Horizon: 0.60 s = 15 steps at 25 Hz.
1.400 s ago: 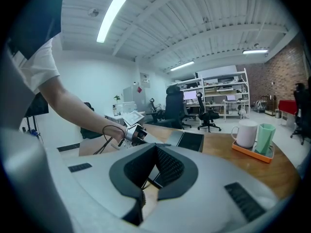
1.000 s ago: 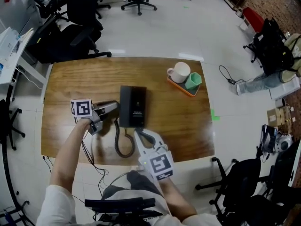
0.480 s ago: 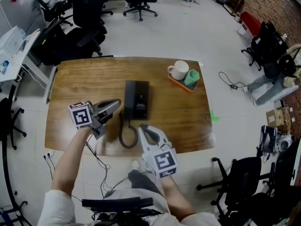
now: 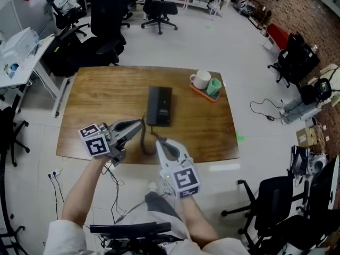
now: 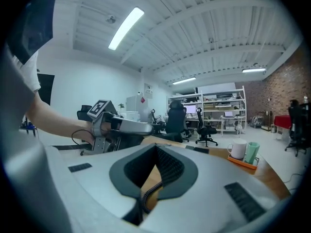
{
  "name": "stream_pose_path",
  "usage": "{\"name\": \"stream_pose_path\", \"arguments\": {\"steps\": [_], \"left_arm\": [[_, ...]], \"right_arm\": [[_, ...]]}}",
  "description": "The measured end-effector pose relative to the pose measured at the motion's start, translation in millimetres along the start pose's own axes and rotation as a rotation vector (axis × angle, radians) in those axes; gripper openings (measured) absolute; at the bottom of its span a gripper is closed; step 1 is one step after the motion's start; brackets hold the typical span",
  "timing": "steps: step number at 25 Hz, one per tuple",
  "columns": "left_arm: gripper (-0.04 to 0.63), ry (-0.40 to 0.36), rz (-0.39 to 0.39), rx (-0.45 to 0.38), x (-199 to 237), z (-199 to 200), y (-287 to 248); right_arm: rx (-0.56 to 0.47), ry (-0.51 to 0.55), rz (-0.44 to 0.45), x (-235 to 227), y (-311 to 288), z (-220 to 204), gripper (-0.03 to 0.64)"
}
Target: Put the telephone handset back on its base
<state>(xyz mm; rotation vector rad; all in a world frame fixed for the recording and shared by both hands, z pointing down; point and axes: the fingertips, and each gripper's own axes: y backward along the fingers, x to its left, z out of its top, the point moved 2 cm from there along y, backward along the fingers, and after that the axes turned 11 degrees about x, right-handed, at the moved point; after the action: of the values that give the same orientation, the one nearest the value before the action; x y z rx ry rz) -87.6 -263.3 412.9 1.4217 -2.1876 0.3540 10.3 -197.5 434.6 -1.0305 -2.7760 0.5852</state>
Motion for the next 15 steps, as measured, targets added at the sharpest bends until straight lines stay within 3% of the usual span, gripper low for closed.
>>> {"name": "stream_pose_path", "arguments": {"steps": [11,15], "left_arm": [[0.002,-0.291,0.138,-0.023,-134.6,-27.9,69.0],[0.002,-0.336,0.180,-0.037,-185.0,-44.2,92.3]], "right_arm": [[-0.072,0.118,0.004,92.3,64.4,14.1,0.005],[-0.097,0.090,0.020,127.8,97.7,12.6,0.005]]}}
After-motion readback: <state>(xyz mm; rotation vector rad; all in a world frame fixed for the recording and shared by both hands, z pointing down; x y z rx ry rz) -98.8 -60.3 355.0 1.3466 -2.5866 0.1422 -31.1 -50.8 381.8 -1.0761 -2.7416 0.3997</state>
